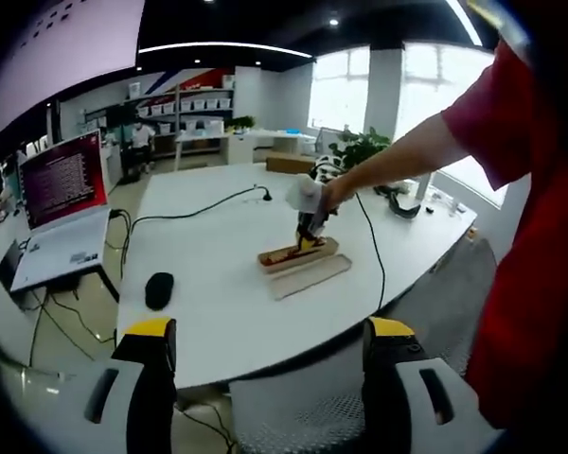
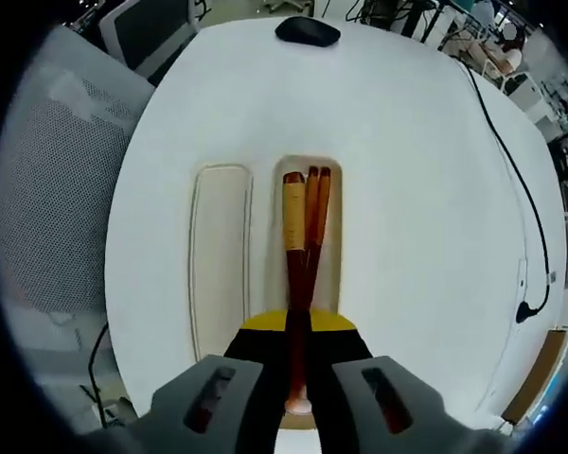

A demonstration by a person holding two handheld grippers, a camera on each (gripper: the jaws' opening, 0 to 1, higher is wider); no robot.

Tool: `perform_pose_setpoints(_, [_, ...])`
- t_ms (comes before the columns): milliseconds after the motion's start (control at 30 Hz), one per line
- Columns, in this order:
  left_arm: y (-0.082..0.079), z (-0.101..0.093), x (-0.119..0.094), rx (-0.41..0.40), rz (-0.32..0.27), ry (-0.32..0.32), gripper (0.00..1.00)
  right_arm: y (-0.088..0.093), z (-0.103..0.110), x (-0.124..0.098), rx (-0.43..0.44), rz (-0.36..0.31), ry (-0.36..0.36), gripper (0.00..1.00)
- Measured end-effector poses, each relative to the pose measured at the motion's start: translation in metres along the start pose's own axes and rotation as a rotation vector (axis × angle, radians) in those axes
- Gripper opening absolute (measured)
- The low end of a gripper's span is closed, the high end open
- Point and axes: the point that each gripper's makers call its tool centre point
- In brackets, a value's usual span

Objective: Arrange the utensils inside the cutlery case until each visible utensil rests in its matching compartment.

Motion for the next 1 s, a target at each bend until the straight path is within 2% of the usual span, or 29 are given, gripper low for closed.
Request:
perform_pose_setpoints(233, [0.000,0.002,-0.005,0.019,0.017,-0.024,0.83,0.002,0.001,0.013,0.040,-0.022,0.002,0.02])
perform_pose_setpoints(300, [-0.002,0.002,-0.005,0.015,0.014,-0.025,0.83,0.000,0.003,0.013,0.017,-0.047,0.004,0.02])
perform_pose_setpoints(367, [-0.001,0.001,-0.004,0.006,0.010,-0.028,0.82,0.003,0.002,0.012,0.008,-0.032,0.008,0.02])
perform_pose_setpoints(400, [0.000,-0.001,-0.003,0.005,0.014,-0.025,0.82,0.007,0.002,0.010,0.031,-0.013,0.013,0.02])
perform_pose_setpoints(433, [0.001,-0.003,-0.002,0.007,0.021,-0.020,0.82,0.006,0.003,0.009,0.069,-0.027,0.002,0.02])
perform_pose_setpoints(567, [0.000,-0.008,-0.001,0.021,0.028,-0.004,0.82,0.007,-0.001,0.001,0.093,-0.055,0.026,0.05])
perform_pose_setpoints(700, [-0.003,-0.007,-0.001,0.028,0.016,0.006,0.82,0.004,-0.004,-0.008,0.130,-0.089,0.066,0.05])
perform_pose_setpoints(833, [-0.008,-0.004,-0.001,0.036,-0.003,0.016,0.82,0.010,-0.007,-0.017,0.122,-0.070,0.125,0.07])
perform_pose_setpoints(933, [-0.012,-0.005,0.002,0.037,-0.021,0.039,0.82,0.026,-0.018,-0.031,0.082,0.024,0.242,0.07])
perform_pose_setpoints(1000, [-0.014,-0.005,0.004,0.044,-0.031,0.052,0.81,0.025,-0.013,-0.034,0.121,-0.010,0.244,0.09])
Point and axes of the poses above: the point that each gripper's makers call its tool centre point, and the gripper's own axes: x roughly forward along the fingers, z roughly to its left, y roughly out of its underside, and after that the axes turned 11 degrees about -z, right-handed
